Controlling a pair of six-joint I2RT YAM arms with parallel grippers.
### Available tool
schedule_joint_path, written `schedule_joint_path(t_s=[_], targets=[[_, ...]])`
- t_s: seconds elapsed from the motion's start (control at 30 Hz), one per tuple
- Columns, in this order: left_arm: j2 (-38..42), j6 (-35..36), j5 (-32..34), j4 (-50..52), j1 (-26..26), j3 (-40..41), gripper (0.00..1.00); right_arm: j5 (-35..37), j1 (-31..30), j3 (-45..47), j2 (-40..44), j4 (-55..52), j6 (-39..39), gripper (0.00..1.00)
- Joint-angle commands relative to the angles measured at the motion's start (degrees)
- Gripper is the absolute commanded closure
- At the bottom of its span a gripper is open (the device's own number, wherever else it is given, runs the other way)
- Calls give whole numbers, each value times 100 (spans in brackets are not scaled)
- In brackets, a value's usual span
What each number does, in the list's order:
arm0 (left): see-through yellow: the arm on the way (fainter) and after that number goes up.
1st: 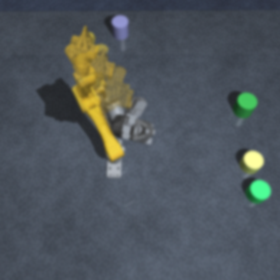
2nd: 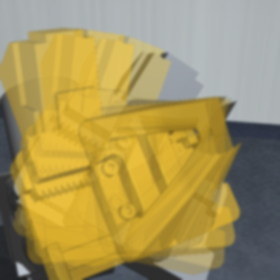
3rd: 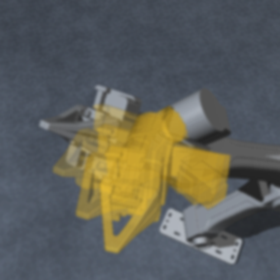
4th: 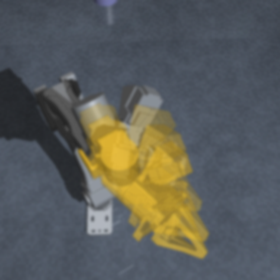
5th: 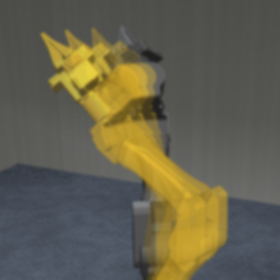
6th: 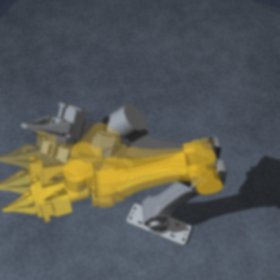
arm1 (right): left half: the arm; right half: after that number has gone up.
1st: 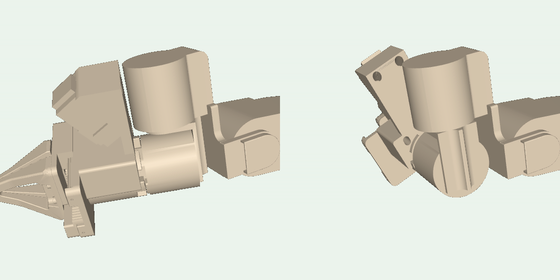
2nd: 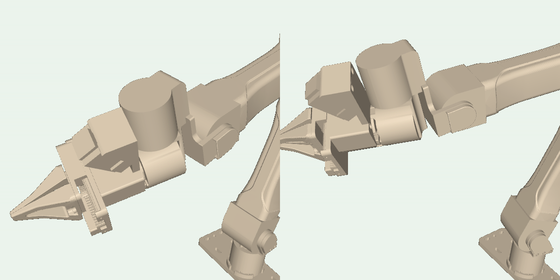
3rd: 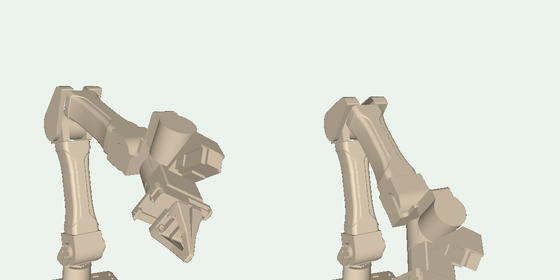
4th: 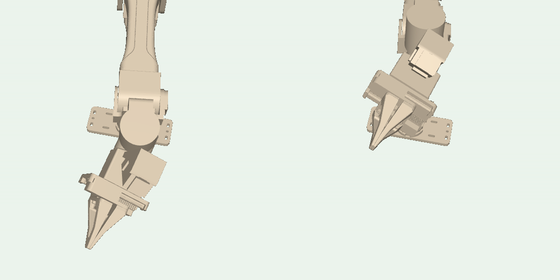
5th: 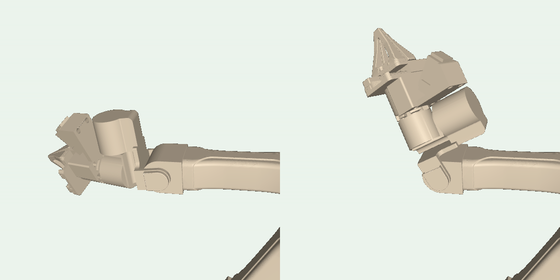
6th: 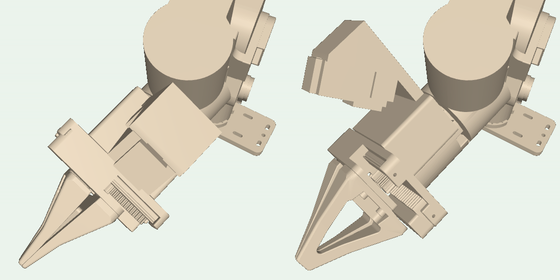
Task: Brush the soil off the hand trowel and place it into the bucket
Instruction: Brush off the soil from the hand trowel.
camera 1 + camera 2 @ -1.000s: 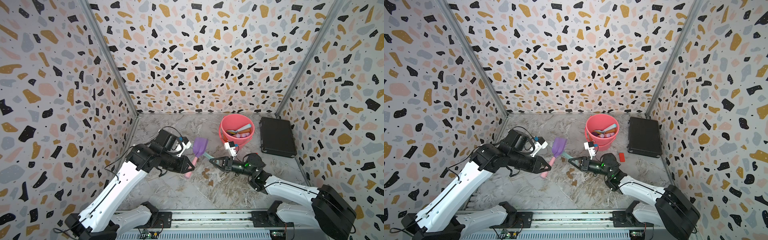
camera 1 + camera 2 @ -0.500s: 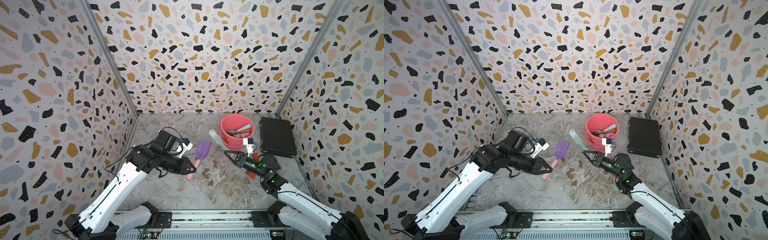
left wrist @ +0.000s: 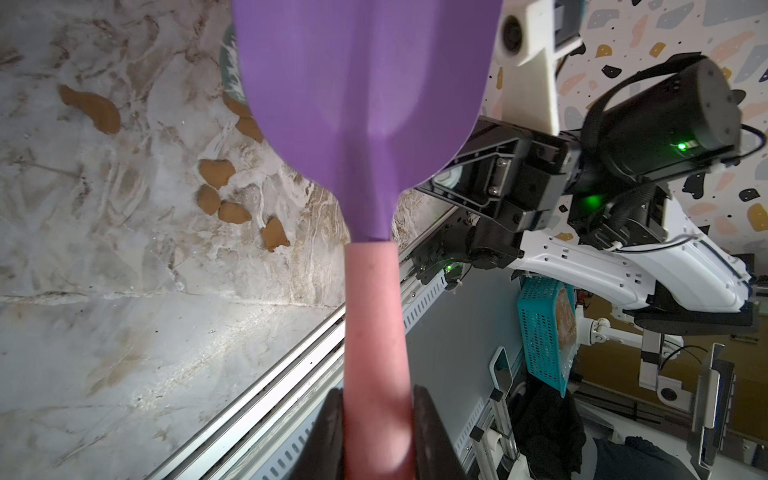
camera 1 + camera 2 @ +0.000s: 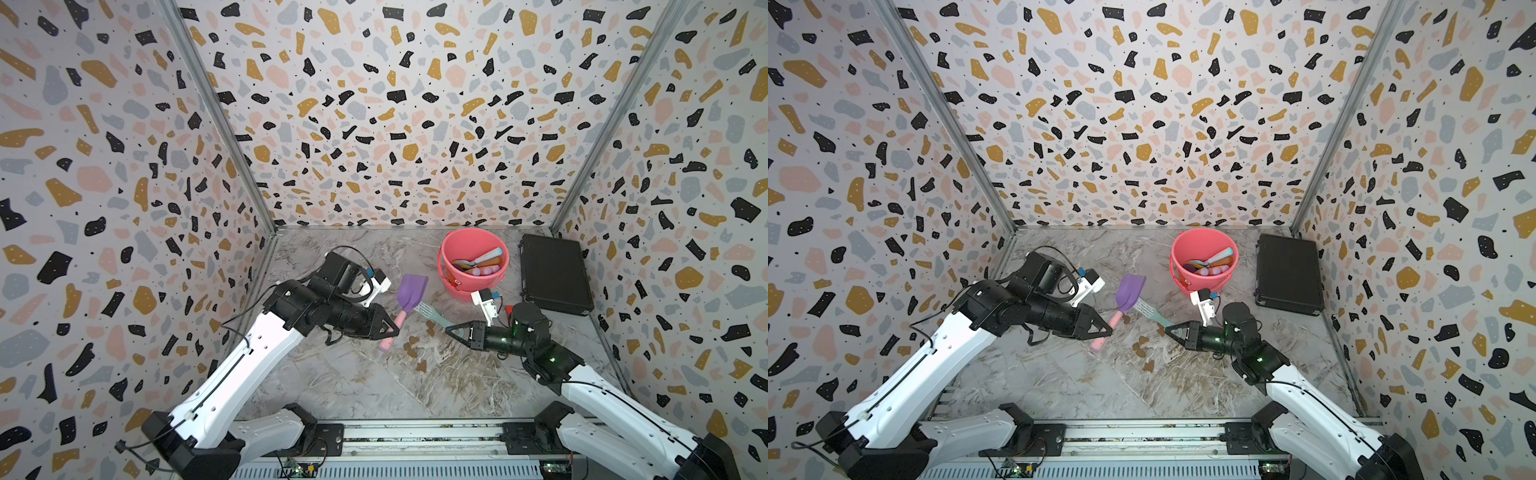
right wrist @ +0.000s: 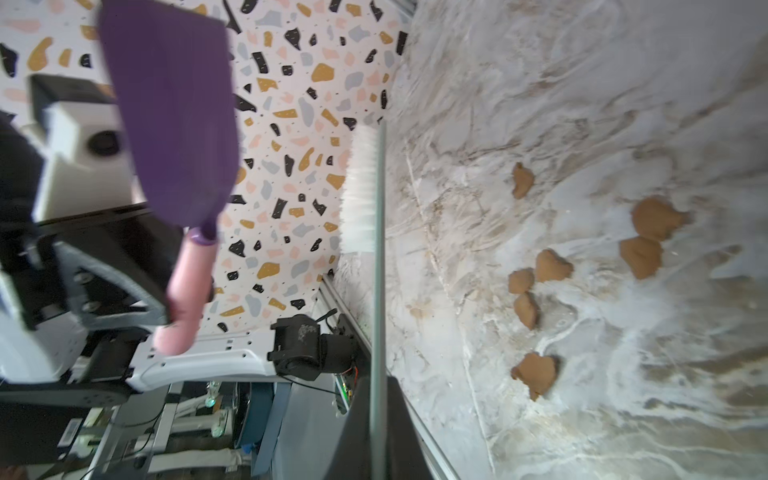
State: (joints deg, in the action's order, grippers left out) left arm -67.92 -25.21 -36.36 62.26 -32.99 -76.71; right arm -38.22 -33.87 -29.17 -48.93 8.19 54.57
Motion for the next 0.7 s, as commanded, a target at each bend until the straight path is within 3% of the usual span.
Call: schedule_joint_path(t_s=[0.0,0.1,0.3,0.4,0.53,0.67], targets=[[-136,204,107,-26,47,-117,100,-39,-6,-338,215,-50,-9,100],[-141,306,80,99,48,-17,100,566,16,-439,374,-387,-12,100],[-31,385,-19,212,48,190,100,870,149,-474,501,-369,130,100],[-2,377,-53,227,47,148,100,1312,317,-585,709,-909,-78,100],[-6,1,-283,-129,47,-102,100,2432,438,-968,1102,-2231,-771,100],[-193,-1096,-557,-1073,47,-324,100,3941,449,-1491,1586,-3302,-1227,100]])
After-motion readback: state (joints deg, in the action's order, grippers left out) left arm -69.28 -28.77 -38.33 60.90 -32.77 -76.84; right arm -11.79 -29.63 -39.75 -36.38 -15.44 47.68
